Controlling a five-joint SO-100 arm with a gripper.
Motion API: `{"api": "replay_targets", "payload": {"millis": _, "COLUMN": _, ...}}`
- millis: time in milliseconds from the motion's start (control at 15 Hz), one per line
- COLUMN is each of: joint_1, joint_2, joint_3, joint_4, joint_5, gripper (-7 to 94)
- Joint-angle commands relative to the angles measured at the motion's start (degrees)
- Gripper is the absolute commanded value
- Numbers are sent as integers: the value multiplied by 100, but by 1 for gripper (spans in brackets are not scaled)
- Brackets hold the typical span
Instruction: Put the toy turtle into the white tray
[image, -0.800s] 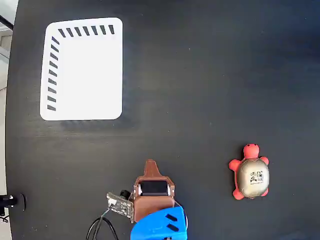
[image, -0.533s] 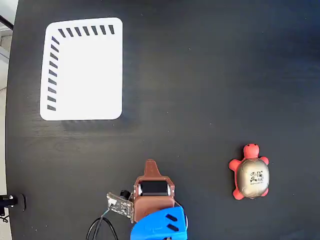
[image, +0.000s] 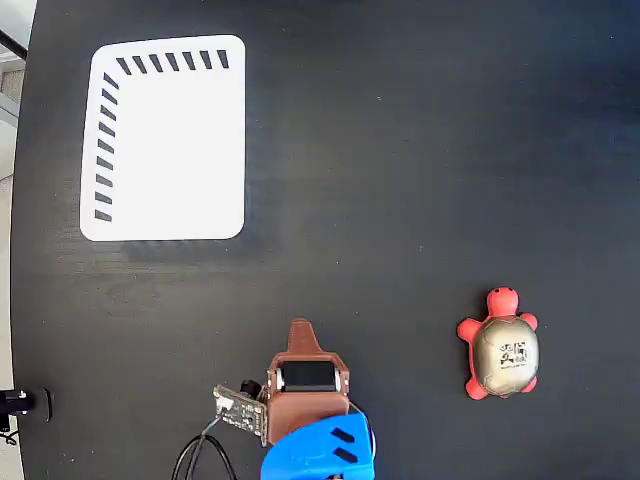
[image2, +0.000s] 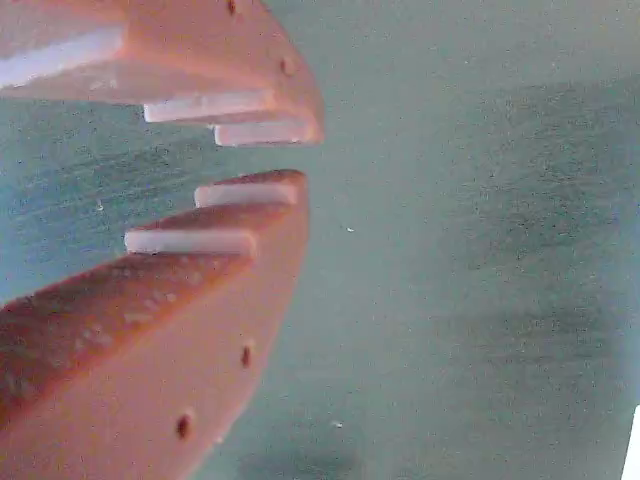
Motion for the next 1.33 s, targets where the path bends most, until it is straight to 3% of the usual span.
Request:
{"api": "replay_targets", "payload": {"millis": 0, "joint_1": -44, "joint_2": -9, "joint_3": -26, "joint_4": 62, "joint_5": 44, "gripper": 0}}
{"api": "replay_targets", "payload": {"millis": 667, "joint_1": -62, "joint_2": -9, "joint_3": -26, "joint_4": 44, "joint_5": 141, "gripper": 0}}
{"api": "replay_targets", "payload": {"millis": 1000, "joint_1": 747, "joint_2": -1072, "joint_3": -589, "joint_4": -800, "joint_5": 466, "gripper": 0}}
{"api": "replay_targets", "payload": {"millis": 1267, "joint_1": 1784, "joint_2": -2795, "joint_3": -1934, "joint_4": -571, "joint_5": 563, "gripper": 0}}
